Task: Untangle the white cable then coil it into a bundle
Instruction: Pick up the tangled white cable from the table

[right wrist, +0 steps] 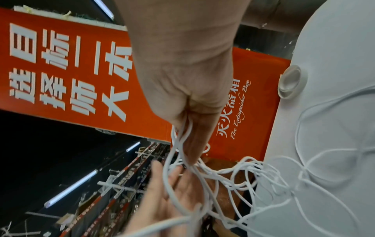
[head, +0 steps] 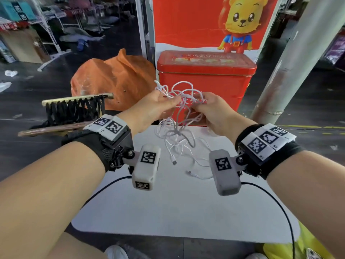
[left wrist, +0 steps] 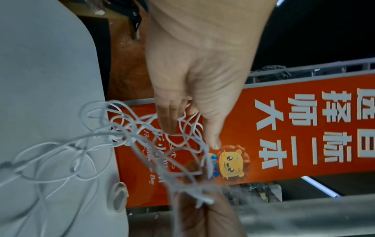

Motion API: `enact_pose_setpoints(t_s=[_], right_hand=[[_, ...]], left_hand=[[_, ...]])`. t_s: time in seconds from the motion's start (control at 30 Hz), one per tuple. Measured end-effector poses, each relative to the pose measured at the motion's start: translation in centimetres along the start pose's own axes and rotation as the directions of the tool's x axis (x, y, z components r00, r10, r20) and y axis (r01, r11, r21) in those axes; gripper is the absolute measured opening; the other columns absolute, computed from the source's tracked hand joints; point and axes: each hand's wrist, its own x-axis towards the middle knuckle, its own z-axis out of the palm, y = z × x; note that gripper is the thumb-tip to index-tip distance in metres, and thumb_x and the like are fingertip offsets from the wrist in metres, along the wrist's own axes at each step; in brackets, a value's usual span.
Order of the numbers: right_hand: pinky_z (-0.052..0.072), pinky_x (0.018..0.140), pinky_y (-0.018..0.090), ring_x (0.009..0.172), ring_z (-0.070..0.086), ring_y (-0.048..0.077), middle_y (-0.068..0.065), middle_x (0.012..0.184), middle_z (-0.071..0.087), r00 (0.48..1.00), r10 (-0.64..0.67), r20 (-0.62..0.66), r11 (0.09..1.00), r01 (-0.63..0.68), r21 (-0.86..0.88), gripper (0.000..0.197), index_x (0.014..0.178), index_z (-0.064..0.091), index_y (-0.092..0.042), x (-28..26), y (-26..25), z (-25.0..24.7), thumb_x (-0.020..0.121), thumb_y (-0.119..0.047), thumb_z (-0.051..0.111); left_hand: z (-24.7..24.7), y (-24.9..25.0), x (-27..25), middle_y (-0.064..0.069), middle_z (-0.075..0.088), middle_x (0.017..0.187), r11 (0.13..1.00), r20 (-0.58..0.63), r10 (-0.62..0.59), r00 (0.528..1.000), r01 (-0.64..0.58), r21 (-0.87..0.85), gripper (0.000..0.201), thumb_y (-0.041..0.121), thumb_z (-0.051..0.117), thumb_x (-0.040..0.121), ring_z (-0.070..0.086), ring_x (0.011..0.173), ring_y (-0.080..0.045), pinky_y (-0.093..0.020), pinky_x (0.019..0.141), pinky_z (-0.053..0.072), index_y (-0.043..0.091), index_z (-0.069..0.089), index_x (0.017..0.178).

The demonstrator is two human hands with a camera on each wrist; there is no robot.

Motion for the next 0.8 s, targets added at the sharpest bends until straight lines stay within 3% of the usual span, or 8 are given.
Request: enact_pose_setpoints(t_s=[0.1,0.2,0.3,0.37,0.47,0.63,0.7,0.8], right_hand=[[0.055,0.050,0.026,0.058,0.067,0.016,0.009,0.082,0.064,0.999,-0.020,-0.044,0.996,0.024,0.081,0.016,0.112,0.049,-0.010,-0.1,-0.2,-0.4,0.097,-0.005,0.048],[0.056,0.052,0.029,0.064,0.067,0.019,0.007,0.086,0.064,0.998,-0.037,-0.056,0.994,0.042,0.099,0.015,0.112,0.047,-0.015,-0.2,-0.4,-0.6,0.098,-0.008,0.046],[0.059,0.060,0.035,0.068,0.068,0.024,0.011,0.092,0.065,0.998,-0.053,-0.030,0.995,0.055,0.086,0.021,0.118,0.047,-0.013,-0.3,-0.5,-0.7,0.098,-0.008,0.046],[0.060,0.068,0.043,0.074,0.068,0.028,0.014,0.098,0.066,0.999,-0.049,-0.017,0.996,0.050,0.075,0.022,0.118,0.048,-0.015,-0.3,-0.5,-0.7,0.097,-0.009,0.048],[0.058,0.060,0.035,0.068,0.068,0.025,0.009,0.091,0.066,0.998,-0.054,-0.015,0.995,0.055,0.089,0.020,0.118,0.047,-0.014,-0.5,-0.6,-0.7,0.098,-0.009,0.046],[0.060,0.060,0.036,0.063,0.068,0.022,0.008,0.086,0.065,0.994,0.004,-0.111,0.994,0.008,0.110,0.029,0.126,0.041,-0.012,-0.3,-0.5,-0.5,0.098,-0.008,0.045],[0.058,0.057,0.034,0.059,0.067,0.022,0.010,0.082,0.064,0.989,0.055,-0.138,0.984,-0.030,0.177,0.039,0.133,0.033,-0.016,0.0,-0.5,-0.5,0.097,-0.003,0.043],[0.060,0.062,0.039,0.058,0.067,0.023,0.013,0.078,0.063,0.985,0.093,-0.147,0.976,-0.061,0.208,0.065,0.142,0.020,-0.032,0.1,-0.5,-0.3,0.094,0.007,0.040]], left_hand=[[-0.1,-0.4,-0.2,0.000,0.065,0.112,0.980,-0.002,-0.056,0.998,0.055,0.191,0.050,0.045,0.066,0.081,0.060,0.104,-0.009,-0.021,0.089,0.050,0.011,0.059,0.117],[0.4,-0.3,-0.7,-0.006,0.070,0.098,0.963,0.091,-0.097,0.991,0.070,0.259,0.030,0.033,0.065,0.087,0.063,0.081,-0.009,-0.019,0.076,0.051,0.007,0.068,0.103],[0.4,-0.2,-0.5,-0.001,0.068,0.084,0.956,0.050,-0.025,0.998,0.009,0.293,0.013,0.019,0.065,0.088,0.060,0.068,-0.005,-0.012,0.058,0.048,0.010,0.068,0.098],[0.3,0.2,-0.4,-0.005,0.070,0.087,0.969,0.033,-0.034,0.999,0.025,0.246,0.016,0.019,0.064,0.090,0.064,0.071,-0.011,-0.018,0.063,0.051,0.007,0.067,0.099],[0.5,0.7,-0.8,-0.008,0.070,0.090,0.969,0.079,-0.067,0.995,0.046,0.244,0.039,0.037,0.064,0.086,0.065,0.076,-0.015,-0.028,0.073,0.053,0.003,0.062,0.106],[0.6,1.0,-1.5,-0.005,0.065,0.104,0.935,0.230,-0.109,0.967,0.021,0.354,0.061,0.057,0.067,0.074,0.057,0.092,-0.012,-0.028,0.082,0.050,0.010,0.059,0.112],[0.4,0.9,-1.6,-0.001,0.064,0.107,0.911,0.283,-0.178,0.942,0.050,0.410,0.055,0.049,0.072,0.072,0.058,0.095,-0.010,-0.026,0.085,0.052,0.014,0.057,0.112],[0.4,0.8,-1.6,0.004,0.059,0.107,0.822,0.272,-0.180,0.945,-0.007,0.569,0.039,0.018,0.074,0.080,0.056,0.093,-0.010,-0.014,0.069,0.047,0.016,0.053,0.114]])
